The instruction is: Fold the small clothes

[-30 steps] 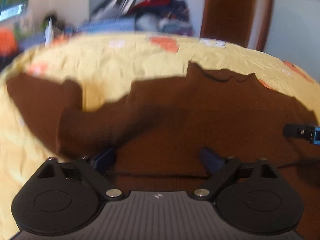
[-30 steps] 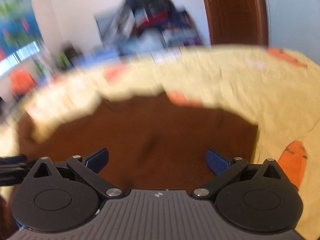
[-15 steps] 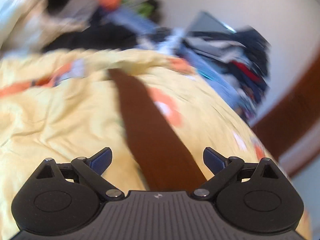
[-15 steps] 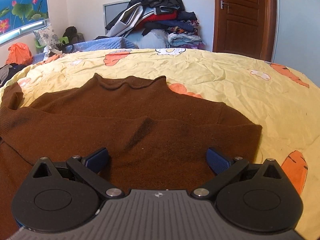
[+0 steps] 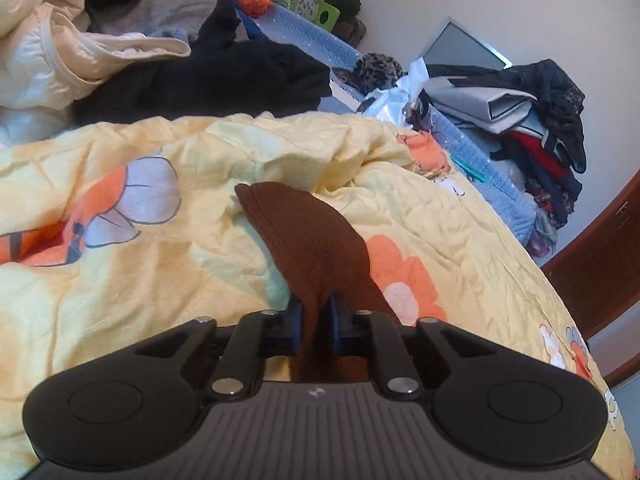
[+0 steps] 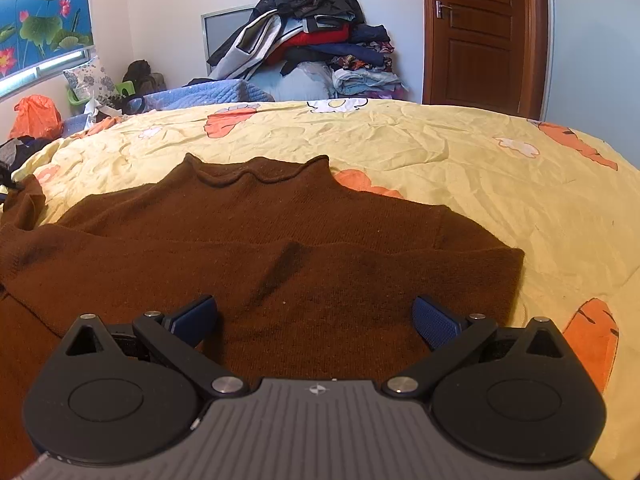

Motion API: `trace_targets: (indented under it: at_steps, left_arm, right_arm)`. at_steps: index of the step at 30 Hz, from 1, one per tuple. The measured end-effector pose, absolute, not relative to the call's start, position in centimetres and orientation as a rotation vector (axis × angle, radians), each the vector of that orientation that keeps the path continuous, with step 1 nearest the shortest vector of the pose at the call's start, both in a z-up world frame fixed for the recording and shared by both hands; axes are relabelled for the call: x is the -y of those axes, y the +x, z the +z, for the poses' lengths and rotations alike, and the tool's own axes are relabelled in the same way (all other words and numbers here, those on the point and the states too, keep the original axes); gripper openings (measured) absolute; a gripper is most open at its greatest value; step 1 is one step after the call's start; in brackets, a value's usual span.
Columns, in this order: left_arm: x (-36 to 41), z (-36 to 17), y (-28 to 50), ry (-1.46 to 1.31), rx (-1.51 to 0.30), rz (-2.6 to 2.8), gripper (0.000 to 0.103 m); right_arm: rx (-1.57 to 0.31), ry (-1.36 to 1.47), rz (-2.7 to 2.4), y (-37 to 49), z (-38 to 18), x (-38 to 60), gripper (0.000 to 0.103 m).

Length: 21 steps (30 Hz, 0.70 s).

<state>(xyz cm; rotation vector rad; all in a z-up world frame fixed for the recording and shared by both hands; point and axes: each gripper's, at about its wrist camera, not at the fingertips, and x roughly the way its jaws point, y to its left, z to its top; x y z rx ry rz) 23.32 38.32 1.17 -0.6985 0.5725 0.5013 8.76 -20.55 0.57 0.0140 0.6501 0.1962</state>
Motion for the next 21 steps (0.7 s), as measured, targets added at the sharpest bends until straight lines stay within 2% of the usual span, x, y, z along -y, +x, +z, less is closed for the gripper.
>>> trace_targets:
  at_steps: [5, 14, 17, 21]
  left_arm:
    - [-37.3, 4.6, 18.6, -0.679, -0.447, 0.553, 0.007]
    - [-32.9, 14.3, 8.6, -0.515, -0.218, 0.620, 0.007]
    - [-29.6, 17.3, 6.9, -0.495, -0.170, 0.540, 0.007]
    - [-19.7, 20.3, 6.9, -0.358, -0.114, 0.275, 0.007]
  right_arm:
    - [-0.648, 0.021, 0.198, 8.6, 0.6, 20.6, 0.103]
    - [-0.638, 0.063, 0.209, 8.4, 0.8, 21.2, 0.103]
    - [-0.635, 0.075, 0.213, 8.4, 0.8, 21.3, 0.103]
    - [-0.627, 0.114, 0.222, 8.3, 0.8, 21.7, 0.103]
